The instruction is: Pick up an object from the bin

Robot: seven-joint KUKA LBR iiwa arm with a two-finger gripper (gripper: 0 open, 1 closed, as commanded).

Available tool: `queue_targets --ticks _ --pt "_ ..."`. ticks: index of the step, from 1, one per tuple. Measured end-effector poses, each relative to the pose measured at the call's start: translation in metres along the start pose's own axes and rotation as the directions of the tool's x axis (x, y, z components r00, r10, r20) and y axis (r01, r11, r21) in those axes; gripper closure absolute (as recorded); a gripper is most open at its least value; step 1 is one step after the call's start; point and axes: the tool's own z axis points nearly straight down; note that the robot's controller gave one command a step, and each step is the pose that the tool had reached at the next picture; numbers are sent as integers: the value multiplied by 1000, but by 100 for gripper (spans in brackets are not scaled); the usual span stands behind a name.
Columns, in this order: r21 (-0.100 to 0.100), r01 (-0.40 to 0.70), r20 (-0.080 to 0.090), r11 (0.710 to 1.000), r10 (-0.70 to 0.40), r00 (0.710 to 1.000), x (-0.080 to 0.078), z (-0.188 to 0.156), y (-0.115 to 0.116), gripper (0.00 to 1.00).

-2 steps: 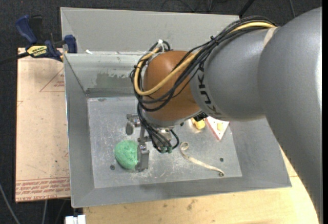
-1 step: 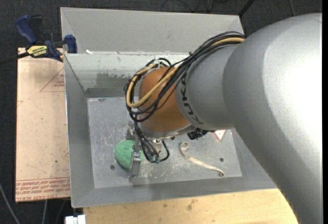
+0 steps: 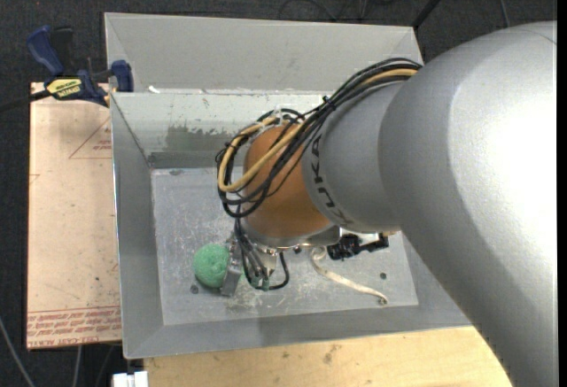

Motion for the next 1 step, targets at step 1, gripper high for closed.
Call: queue_targets --ticks 1 --pt "0 -1 0 1000 1 1000 0 0 0 100"
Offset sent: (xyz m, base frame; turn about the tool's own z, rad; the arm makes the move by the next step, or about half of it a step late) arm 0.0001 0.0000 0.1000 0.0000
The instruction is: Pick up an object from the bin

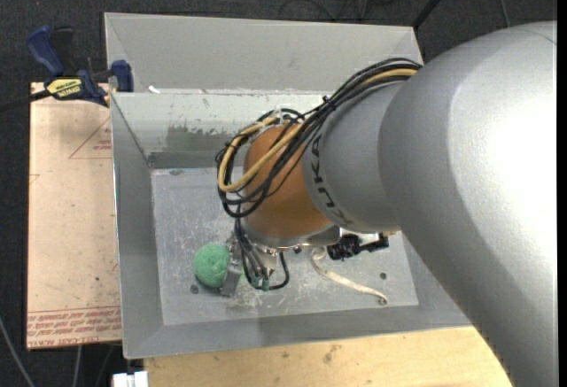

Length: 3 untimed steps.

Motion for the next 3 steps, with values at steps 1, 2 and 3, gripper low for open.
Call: queue_targets --ticks 1,2,3 --pt "3 0 -4 1000 0 1000 1 -4 -1 100" --pt "6 0 -9 1000 0 1000 3 -26 -2 100" --pt "0 0 0 1000 0 1000 1 -49 0 100"
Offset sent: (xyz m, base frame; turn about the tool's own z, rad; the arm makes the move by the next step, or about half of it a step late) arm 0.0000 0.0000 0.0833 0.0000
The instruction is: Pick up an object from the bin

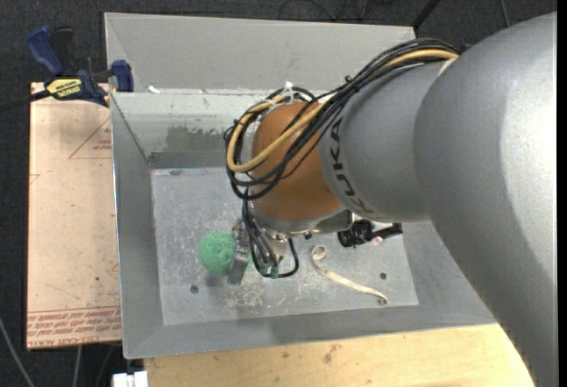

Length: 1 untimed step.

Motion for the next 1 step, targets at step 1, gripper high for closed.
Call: queue_targets --ticks 1 --pt "-2 0 3 1000 0 1000 0 -14 0 100"
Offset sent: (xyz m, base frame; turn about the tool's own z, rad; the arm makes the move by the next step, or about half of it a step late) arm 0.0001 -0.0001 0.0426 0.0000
